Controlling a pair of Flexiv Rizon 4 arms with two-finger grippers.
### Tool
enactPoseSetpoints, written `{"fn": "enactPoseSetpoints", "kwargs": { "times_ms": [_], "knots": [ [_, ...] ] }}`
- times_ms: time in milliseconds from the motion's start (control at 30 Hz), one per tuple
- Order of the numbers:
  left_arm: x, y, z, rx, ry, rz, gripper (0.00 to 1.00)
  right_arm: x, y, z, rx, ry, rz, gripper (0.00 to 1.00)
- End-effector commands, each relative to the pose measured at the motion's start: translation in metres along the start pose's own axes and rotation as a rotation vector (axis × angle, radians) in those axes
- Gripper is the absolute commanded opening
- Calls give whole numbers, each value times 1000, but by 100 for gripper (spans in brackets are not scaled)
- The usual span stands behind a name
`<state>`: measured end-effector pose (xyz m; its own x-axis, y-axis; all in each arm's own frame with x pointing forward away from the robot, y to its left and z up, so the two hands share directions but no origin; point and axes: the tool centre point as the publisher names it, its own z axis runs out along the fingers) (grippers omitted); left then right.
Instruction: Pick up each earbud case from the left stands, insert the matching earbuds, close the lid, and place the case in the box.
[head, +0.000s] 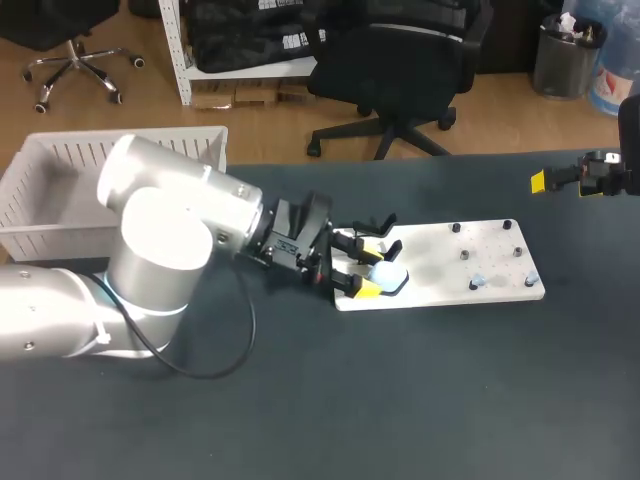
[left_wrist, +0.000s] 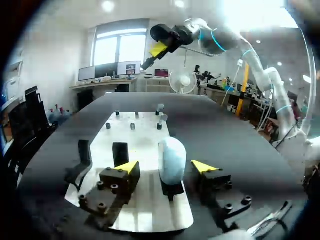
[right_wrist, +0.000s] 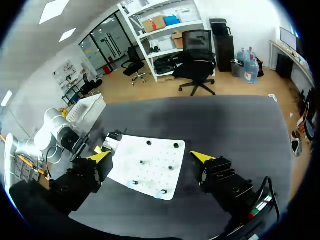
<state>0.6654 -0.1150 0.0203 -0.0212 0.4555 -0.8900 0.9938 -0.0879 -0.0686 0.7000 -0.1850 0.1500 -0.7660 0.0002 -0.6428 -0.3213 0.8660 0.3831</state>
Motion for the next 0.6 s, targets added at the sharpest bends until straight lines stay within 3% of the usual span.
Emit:
{"fn": "enactPoseSetpoints", "kwargs": {
  "times_ms": [33,600],
  "knots": [
    [0,0,3,-1,-6,3,63,0,0,0,0,0,0,100],
    [-2,-1,6,1,-18,-1,59,0,0,0,0,0,0,100]
  ]
}}
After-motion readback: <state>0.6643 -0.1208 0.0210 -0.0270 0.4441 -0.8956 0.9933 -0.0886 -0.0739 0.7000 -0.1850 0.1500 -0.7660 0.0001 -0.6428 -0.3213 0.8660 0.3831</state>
